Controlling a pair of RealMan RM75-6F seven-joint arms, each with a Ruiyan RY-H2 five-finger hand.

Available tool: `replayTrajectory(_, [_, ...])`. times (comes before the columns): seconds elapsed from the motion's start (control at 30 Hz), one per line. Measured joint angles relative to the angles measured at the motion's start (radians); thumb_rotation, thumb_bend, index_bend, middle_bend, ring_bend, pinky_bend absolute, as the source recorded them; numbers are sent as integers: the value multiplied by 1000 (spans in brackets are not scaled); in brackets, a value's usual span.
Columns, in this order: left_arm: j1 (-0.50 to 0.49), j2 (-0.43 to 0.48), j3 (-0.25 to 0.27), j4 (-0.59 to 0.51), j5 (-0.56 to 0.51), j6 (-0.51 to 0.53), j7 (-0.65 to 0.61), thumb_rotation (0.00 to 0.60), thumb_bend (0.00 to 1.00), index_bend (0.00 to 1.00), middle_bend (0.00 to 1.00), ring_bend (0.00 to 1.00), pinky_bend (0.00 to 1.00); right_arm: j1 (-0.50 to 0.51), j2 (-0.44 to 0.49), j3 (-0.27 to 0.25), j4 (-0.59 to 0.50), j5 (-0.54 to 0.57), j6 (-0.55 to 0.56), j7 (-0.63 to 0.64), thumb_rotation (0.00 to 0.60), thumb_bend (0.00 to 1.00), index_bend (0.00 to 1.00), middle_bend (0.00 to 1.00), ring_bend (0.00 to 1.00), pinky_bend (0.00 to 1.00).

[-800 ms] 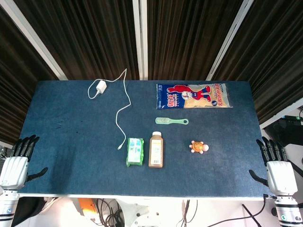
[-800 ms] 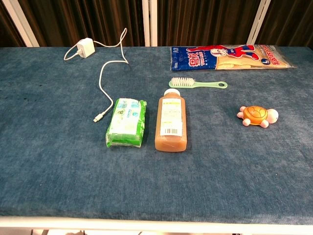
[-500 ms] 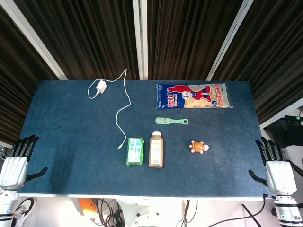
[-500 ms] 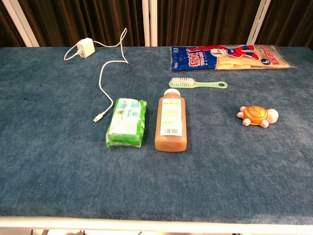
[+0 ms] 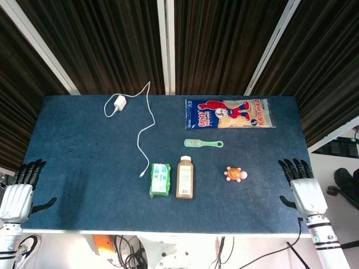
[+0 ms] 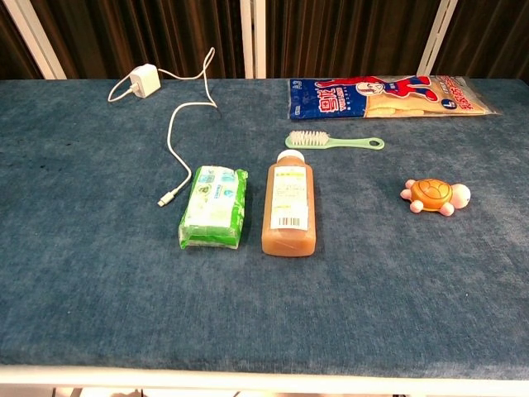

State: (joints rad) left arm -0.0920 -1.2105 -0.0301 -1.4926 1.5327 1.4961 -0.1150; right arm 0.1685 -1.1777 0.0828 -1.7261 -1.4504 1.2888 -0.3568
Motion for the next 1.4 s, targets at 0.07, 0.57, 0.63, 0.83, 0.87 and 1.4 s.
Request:
replayTrajectory(0.07, [-3, -1, 3, 2, 4, -4, -3, 600, 127, 60, 18, 0, 15, 39, -24, 16, -6, 25, -38, -57, 600, 96, 9, 133, 26, 0])
replayTrajectory(0.57, [6, -2, 6, 25, -6, -3, -48, 600, 127, 60, 18, 0, 15, 230, -331, 68, 200, 196, -184, -228, 600, 161, 193, 286, 202, 0])
replayTrajectory(0.63, [6, -3, 6, 30, -8, -3, -54, 600, 127, 60, 18, 0, 15, 238, -348, 65, 219, 190, -181, -215, 600, 167, 213, 299, 211, 0])
replayTrajectory(0.83, [11, -4, 6, 41, -12, -1, -68, 600, 127, 60, 18, 0, 15, 255, -382, 50, 258, 167, -174, -188, 600, 220, 293, 312, 249, 0])
replayTrajectory(0.87, [11, -4, 6, 43, -13, -2, -71, 600, 128, 60, 18, 0, 15, 256, -386, 47, 262, 166, -174, -187, 600, 223, 306, 316, 257, 2])
replayTrajectory(1.4, [18, -8, 9, 63, -18, -4, -104, 600, 127, 60, 18, 0, 17, 282, -475, 13, 413, 137, -155, -227, 600, 345, 721, 616, 575, 353])
